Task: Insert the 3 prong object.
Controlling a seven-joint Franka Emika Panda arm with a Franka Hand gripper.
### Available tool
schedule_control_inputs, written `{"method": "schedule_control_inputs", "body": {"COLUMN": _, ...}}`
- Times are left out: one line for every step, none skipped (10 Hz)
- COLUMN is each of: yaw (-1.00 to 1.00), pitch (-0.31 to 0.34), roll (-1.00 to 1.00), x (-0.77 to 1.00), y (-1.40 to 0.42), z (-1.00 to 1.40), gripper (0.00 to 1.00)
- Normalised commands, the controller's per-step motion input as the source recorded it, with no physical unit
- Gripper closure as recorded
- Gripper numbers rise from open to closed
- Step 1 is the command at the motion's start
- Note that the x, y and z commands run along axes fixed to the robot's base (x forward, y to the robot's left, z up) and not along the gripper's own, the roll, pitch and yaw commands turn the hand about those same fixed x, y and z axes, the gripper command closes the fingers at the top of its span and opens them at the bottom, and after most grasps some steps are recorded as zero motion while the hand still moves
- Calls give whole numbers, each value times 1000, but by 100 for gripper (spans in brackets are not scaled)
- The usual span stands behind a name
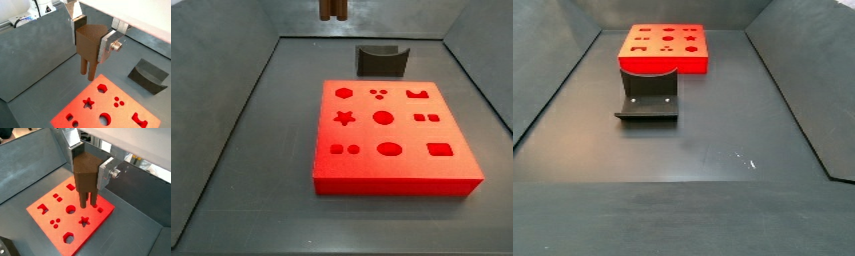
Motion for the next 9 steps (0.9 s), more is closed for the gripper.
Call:
{"method": "schedule_control_inputs", "body": {"yaw": 54, "pitch": 0, "roll": -6, "x": 597, "y": 43, "z": -146, "gripper": 100}}
{"method": "schedule_control_inputs", "body": {"yaw": 203, "pitch": 9, "roll": 0, "x": 1000, "y": 0, "z": -34, "gripper": 100}}
{"method": "schedule_control_inputs", "body": {"yaw": 254, "pitch": 17, "roll": 20, "x": 1000, "y": 0, "z": 0, "gripper": 100}}
{"method": "schedule_control_inputs", "body": {"yaw": 283, "pitch": 17, "roll": 43, "x": 1000, "y": 0, "z": 3, "gripper": 100}}
{"method": "schedule_control_inputs", "body": {"yaw": 306, "pitch": 29, "roll": 80, "x": 1000, "y": 0, "z": 74, "gripper": 100}}
{"method": "schedule_control_inputs", "body": {"yaw": 431, "pitch": 46, "roll": 127, "x": 880, "y": 0, "z": 171, "gripper": 100}}
{"method": "schedule_control_inputs", "body": {"yaw": 646, "pitch": 16, "roll": 119, "x": 614, "y": 0, "z": 89, "gripper": 100}}
{"method": "schedule_control_inputs", "body": {"yaw": 823, "pitch": 0, "roll": 94, "x": 340, "y": 0, "z": 0, "gripper": 100}}
{"method": "schedule_control_inputs", "body": {"yaw": 889, "pitch": 6, "roll": 124, "x": 197, "y": 0, "z": 0, "gripper": 100}}
